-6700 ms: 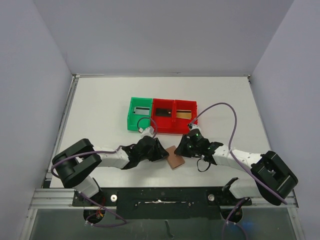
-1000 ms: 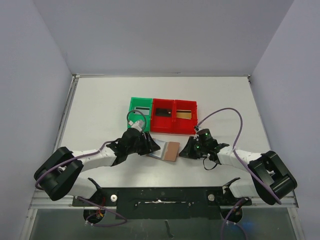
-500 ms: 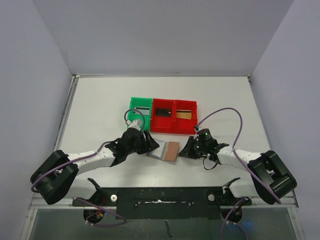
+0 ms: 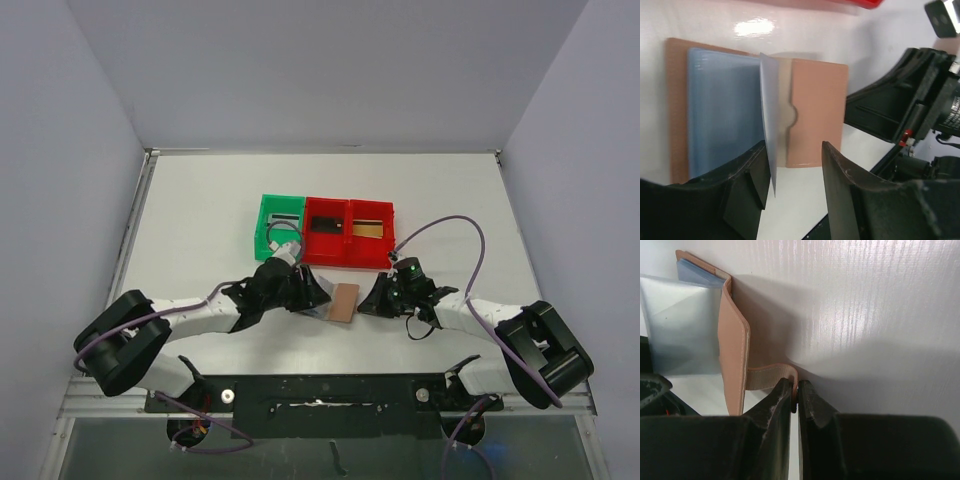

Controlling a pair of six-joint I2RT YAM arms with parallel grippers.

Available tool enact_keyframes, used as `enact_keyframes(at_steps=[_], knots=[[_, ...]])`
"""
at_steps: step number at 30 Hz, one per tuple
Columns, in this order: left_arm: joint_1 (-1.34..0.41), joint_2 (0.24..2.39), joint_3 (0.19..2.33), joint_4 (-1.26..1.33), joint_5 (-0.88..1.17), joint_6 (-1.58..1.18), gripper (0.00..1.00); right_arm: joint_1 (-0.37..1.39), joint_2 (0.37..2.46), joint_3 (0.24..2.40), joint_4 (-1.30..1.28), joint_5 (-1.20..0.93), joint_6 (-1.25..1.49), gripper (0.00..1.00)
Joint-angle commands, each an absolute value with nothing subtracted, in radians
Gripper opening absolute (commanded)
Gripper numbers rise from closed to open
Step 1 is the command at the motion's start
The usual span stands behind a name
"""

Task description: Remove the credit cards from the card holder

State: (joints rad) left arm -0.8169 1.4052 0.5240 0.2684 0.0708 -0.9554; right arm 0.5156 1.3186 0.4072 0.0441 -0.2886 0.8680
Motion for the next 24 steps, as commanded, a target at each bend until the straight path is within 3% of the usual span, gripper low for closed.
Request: enact_keyframes(at_steps=[1,5,15,17,20,24], knots=[[-0.858,1.460,0.602,0.446,0.174,-0.917,0.42,0.509,1.306,0.423,0.051,-0.266,0.864,0.00],[-0.910,1.523,0.652,0.463,0.181,-0.892,0.42,0.509,1.285,0.424,0.044,-0.269,0.870,0.04],[-0.930,1.617,0.625,0.500,0.152,-0.920,0.37,0.500,1.102,0.508,-0.157,-0.161,0.851,0.39],[-0.931,1.628,0.621,0.504,0.160,-0.919,0.37,0.499,1.065,0.538,-0.201,-0.138,0.842,0.42],[-0.937,1.635,0.617,0.521,0.170,-0.923,0.36,0.499,1.036,0.580,-0.225,-0.136,0.830,0.39],[-0.939,1.632,0.597,0.545,0.173,-0.943,0.36,0.501,1.075,0.625,-0.178,-0.216,0.813,0.20]])
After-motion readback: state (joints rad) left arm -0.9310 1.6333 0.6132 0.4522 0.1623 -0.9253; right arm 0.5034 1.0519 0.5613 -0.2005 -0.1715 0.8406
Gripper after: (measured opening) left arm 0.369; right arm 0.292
